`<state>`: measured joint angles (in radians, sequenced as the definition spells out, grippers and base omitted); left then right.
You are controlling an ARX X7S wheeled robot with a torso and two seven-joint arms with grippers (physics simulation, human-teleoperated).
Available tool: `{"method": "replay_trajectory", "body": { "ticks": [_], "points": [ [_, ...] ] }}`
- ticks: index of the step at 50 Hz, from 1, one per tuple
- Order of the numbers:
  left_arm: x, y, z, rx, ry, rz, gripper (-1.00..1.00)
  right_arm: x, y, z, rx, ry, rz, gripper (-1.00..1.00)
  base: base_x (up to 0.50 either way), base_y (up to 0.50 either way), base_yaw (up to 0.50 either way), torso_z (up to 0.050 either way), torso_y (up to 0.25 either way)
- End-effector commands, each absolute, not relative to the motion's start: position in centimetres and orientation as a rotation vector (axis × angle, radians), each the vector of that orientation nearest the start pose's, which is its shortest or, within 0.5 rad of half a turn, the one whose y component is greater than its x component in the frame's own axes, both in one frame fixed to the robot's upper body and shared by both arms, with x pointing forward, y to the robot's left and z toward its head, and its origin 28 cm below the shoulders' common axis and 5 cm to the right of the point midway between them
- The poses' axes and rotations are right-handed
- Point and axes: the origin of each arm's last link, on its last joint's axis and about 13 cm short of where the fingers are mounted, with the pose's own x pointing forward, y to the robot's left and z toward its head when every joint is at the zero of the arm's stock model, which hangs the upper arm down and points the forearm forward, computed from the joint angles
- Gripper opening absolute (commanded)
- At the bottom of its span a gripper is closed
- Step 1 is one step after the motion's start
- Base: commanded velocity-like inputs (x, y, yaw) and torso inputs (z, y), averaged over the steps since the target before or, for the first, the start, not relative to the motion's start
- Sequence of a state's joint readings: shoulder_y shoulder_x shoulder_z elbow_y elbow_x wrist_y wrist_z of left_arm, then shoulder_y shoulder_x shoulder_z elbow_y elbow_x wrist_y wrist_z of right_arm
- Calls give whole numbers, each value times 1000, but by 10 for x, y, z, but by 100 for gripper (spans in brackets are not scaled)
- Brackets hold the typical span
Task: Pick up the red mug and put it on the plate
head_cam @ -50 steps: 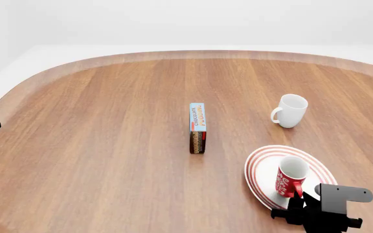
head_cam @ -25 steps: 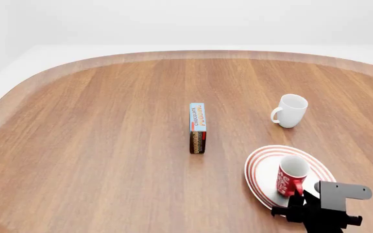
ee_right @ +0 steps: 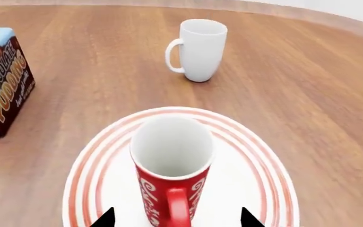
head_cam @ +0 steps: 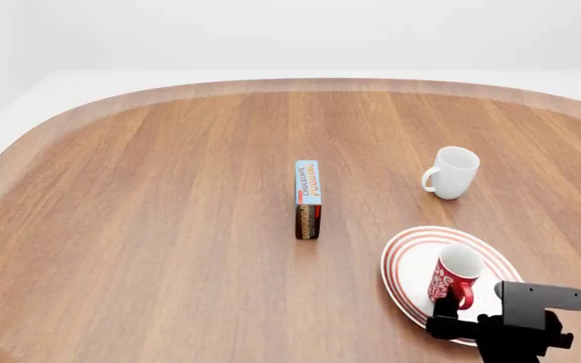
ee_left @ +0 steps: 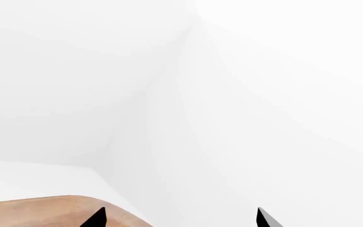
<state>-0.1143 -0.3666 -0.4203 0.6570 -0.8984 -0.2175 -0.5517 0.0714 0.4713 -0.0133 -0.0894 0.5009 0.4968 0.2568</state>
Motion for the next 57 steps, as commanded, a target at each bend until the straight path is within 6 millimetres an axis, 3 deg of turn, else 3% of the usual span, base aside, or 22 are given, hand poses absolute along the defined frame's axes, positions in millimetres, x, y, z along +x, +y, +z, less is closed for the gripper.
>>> {"method": "replay_trajectory", "body": {
  "ticks": [1,15,41,57],
  "points": [
    [191,301,194,-525,-546,409,100,200,-192,55,-90,239,-226,100,0,0,0,0,0],
    [190,300,193,-526,-546,406,100,183,-181,99,-281,-122,-254,100,0,0,0,0,0],
    [188,298,193,-498,-575,377,100,149,-163,161,-372,-703,-246,100,0,0,0,0,0],
    [171,290,191,-475,-731,232,100,142,-159,168,-398,-812,-230,100,0,0,0,0,0]
  ]
}}
